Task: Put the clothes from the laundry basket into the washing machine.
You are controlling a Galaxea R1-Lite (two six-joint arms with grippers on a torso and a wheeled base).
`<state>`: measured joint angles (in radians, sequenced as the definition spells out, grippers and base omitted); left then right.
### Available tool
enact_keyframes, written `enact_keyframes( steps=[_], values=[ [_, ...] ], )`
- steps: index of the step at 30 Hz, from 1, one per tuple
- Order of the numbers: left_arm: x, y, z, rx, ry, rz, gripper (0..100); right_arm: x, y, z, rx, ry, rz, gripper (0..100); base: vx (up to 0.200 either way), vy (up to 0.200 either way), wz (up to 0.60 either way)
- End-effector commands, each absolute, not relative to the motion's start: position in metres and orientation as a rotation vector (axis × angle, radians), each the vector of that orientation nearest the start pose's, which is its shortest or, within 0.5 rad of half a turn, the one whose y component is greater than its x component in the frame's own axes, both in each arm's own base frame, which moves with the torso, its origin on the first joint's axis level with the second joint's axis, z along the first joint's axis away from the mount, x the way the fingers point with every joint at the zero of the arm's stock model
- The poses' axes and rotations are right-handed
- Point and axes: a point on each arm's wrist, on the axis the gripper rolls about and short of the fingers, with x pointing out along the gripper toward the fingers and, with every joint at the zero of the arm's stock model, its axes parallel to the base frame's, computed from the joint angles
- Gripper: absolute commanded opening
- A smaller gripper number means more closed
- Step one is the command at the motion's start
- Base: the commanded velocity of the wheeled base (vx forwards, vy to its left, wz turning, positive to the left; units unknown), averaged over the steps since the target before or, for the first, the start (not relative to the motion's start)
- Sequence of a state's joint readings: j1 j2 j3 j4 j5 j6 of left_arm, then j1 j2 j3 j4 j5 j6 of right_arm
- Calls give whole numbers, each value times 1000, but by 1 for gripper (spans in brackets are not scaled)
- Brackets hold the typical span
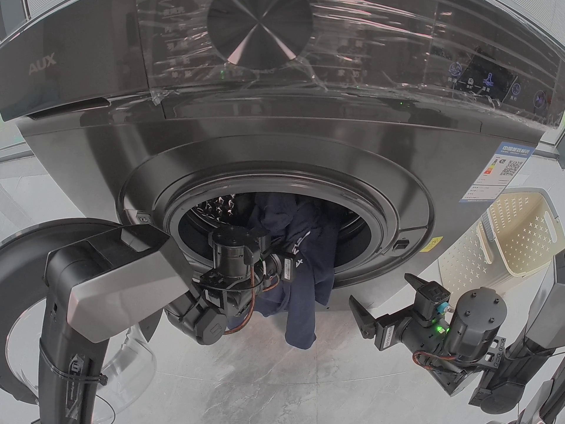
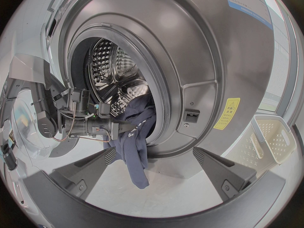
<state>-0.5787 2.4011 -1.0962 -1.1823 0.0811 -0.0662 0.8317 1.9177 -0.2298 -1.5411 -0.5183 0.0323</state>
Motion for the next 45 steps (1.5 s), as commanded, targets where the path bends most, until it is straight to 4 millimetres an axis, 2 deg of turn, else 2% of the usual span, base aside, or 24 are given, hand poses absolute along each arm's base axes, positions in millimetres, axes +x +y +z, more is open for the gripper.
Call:
enact_keyframes(
  steps=[1,2,5,11,14,18,19,25,27,28,29,33,37,38,41,45],
  values=[
    [393,-245,48,-60,63,-464,0,179,182,85,-58,119,316,100,0,0,0],
    [395,-246,51,-65,52,-462,0,179,182,85,-58,119,316,100,0,0,0],
    [408,-254,78,-135,-60,-438,0,180,183,86,-56,117,317,100,0,0,0],
    [430,-262,111,-208,-228,-392,0,180,183,86,-56,117,317,100,0,0,0],
    [433,-264,116,-221,-258,-386,0,179,183,85,-57,118,316,100,0,0,0],
    [428,-265,111,-212,-231,-390,0,179,183,85,-57,118,316,100,0,0,0],
    [422,-263,107,-202,-200,-393,100,179,183,85,-57,118,316,100,0,0,0],
    [382,-260,106,-166,-57,-442,100,179,183,85,-57,118,316,100,0,0,0],
    [367,-257,94,-119,53,-463,100,180,183,85,-58,119,316,100,0,0,0],
    [366,-256,93,-115,62,-465,100,180,183,85,-57,118,316,100,0,0,0],
    [358,-252,83,-91,122,-485,100,179,183,85,-58,119,318,100,0,0,0],
    [353,-253,67,-68,172,-516,100,178,184,85,-58,118,324,100,0,0,0],
    [357,-256,46,-54,210,-520,100,178,184,85,-59,119,324,100,0,0,0],
    [359,-256,41,-49,215,-519,0,178,184,85,-59,119,324,100,0,0,0],
    [366,-258,35,-51,209,-513,0,178,184,85,-58,118,324,100,0,0,0],
    [376,-260,43,-68,173,-506,0,178,184,85,-58,118,324,100,0,0,0]
  ],
)
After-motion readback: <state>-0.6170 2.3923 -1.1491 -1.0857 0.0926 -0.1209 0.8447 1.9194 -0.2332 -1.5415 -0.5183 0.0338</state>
